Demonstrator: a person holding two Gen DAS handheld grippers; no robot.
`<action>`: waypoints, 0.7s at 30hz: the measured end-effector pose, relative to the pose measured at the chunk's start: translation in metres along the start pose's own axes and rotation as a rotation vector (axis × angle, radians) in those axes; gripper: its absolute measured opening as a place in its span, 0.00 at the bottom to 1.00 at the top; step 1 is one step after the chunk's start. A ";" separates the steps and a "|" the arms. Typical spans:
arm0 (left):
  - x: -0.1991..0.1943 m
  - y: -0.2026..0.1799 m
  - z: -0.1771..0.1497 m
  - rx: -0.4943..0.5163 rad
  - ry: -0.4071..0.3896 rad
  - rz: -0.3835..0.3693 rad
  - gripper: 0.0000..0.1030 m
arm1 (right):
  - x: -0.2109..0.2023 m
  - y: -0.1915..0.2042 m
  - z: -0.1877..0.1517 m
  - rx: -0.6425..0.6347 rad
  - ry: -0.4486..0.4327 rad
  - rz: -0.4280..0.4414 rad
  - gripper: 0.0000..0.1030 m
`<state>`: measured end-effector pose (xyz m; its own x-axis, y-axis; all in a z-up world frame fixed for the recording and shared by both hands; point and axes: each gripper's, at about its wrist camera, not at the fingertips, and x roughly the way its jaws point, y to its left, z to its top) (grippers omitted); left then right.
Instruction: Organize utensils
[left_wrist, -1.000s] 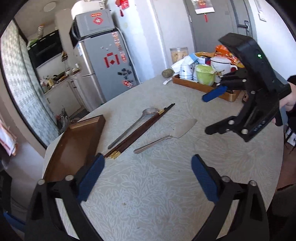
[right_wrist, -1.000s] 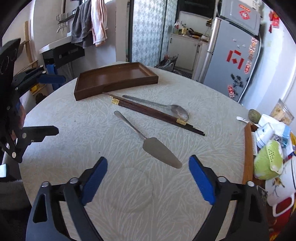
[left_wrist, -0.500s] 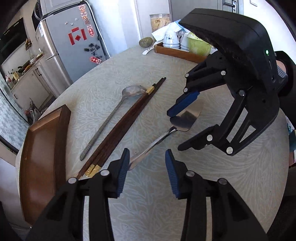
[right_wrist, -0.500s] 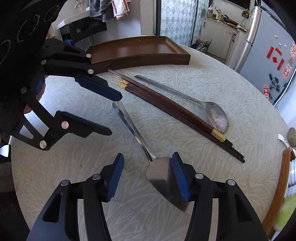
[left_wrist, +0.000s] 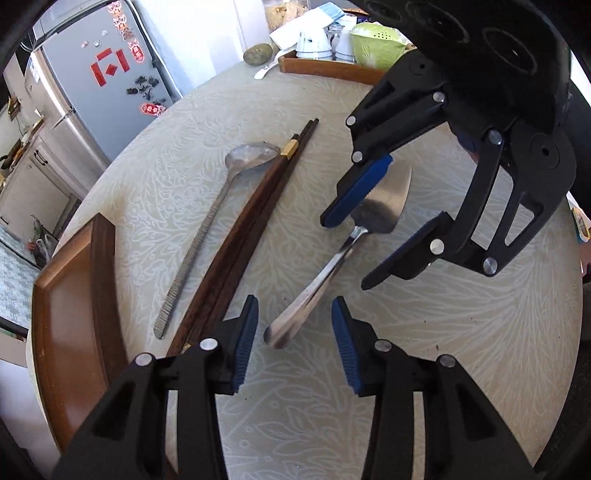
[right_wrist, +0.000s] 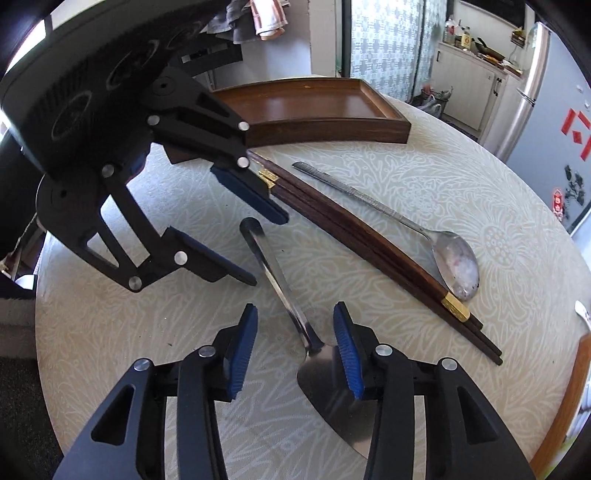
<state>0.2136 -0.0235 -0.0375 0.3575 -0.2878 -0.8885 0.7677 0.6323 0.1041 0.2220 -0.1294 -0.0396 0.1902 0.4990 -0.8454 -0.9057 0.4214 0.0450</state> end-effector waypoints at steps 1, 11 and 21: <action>0.000 0.001 0.000 -0.004 0.003 -0.014 0.39 | 0.000 0.000 0.001 -0.005 -0.001 -0.009 0.38; -0.002 -0.006 -0.004 -0.040 -0.031 -0.046 0.18 | 0.000 0.005 0.001 -0.059 -0.024 -0.047 0.18; -0.019 -0.009 -0.009 -0.040 -0.071 -0.049 0.08 | -0.011 0.015 0.008 -0.111 -0.043 -0.060 0.13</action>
<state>0.1945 -0.0173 -0.0259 0.3577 -0.3681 -0.8582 0.7640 0.6438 0.0422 0.2093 -0.1226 -0.0250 0.2594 0.5085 -0.8210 -0.9280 0.3668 -0.0661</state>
